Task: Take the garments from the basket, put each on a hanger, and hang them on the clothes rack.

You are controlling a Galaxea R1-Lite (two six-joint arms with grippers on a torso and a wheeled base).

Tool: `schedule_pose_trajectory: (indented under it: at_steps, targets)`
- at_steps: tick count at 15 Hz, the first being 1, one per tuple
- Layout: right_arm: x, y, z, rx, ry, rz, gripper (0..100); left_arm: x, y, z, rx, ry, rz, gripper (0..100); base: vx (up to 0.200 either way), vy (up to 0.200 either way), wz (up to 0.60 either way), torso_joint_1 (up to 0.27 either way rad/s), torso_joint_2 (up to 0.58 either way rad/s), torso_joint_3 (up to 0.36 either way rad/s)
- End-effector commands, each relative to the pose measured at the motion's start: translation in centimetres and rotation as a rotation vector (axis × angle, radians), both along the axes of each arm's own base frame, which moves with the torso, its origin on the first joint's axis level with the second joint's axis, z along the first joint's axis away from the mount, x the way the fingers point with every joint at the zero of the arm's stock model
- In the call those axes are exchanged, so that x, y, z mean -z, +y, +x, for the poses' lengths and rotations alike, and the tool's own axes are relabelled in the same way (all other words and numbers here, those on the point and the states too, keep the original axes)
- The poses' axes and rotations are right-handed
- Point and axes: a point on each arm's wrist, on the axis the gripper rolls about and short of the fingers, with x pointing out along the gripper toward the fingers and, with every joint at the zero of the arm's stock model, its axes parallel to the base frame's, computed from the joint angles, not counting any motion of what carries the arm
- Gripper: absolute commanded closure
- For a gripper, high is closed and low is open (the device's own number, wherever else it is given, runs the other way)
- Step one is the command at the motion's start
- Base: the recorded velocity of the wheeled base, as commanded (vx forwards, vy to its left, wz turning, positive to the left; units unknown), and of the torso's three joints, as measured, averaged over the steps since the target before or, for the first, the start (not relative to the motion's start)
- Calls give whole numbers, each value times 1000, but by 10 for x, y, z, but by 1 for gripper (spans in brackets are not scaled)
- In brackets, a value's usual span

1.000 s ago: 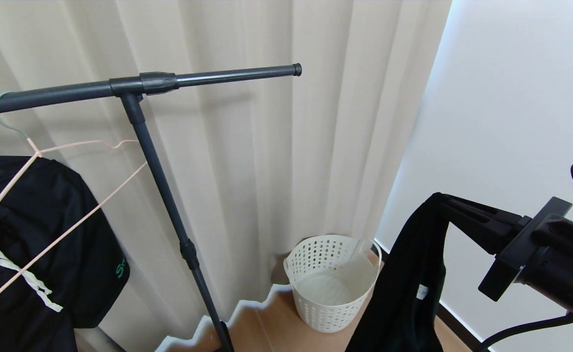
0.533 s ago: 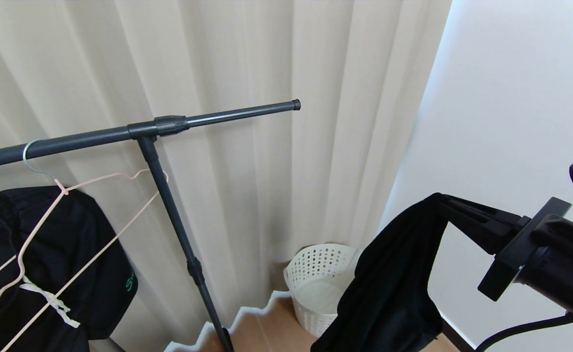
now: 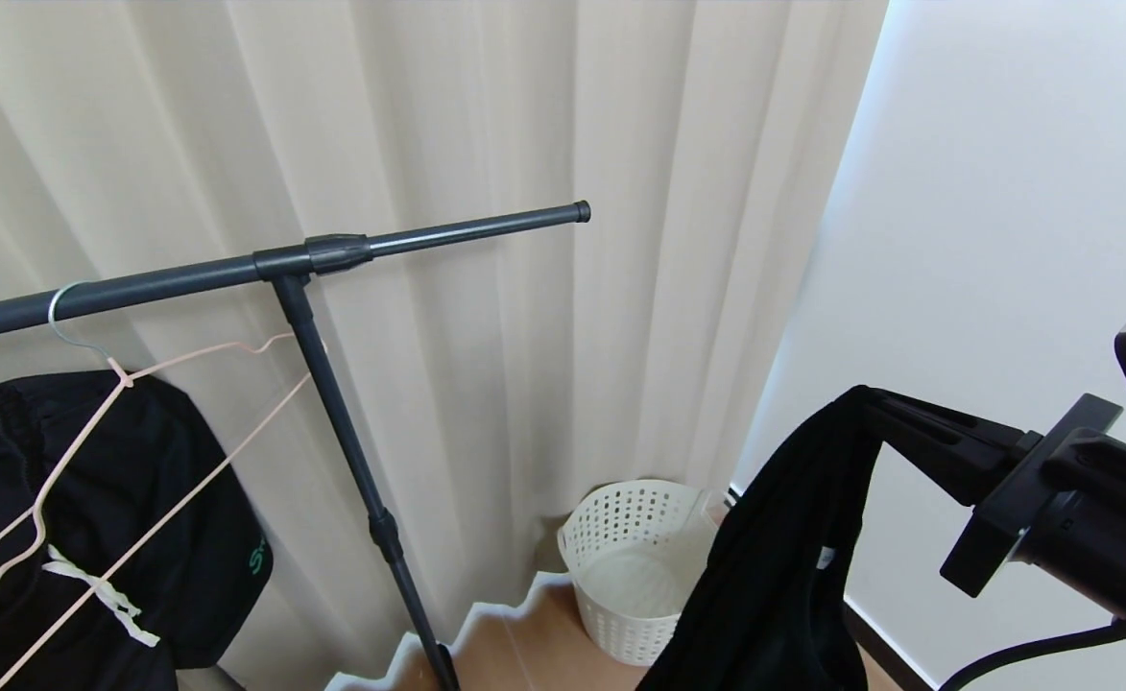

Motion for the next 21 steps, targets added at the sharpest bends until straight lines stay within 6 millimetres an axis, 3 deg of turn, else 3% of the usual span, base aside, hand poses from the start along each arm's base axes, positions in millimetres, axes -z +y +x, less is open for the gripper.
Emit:
schedule_pose_trajectory:
  at_steps: [1,16,21]
  targets:
    - [-1,-3,3,23,-3,1,100,0,0,0,0,2,-1,0,0,0,0,0,0,0]
    - [-1,-2,4,22,-1,-1,100,0,0,0,-2,0,6,0,0,0,0,114,-250,-134]
    - [-1,-2,4,25,0,0,100,0,0,0,0,1,14,0,0,0,600,7,-7,0]
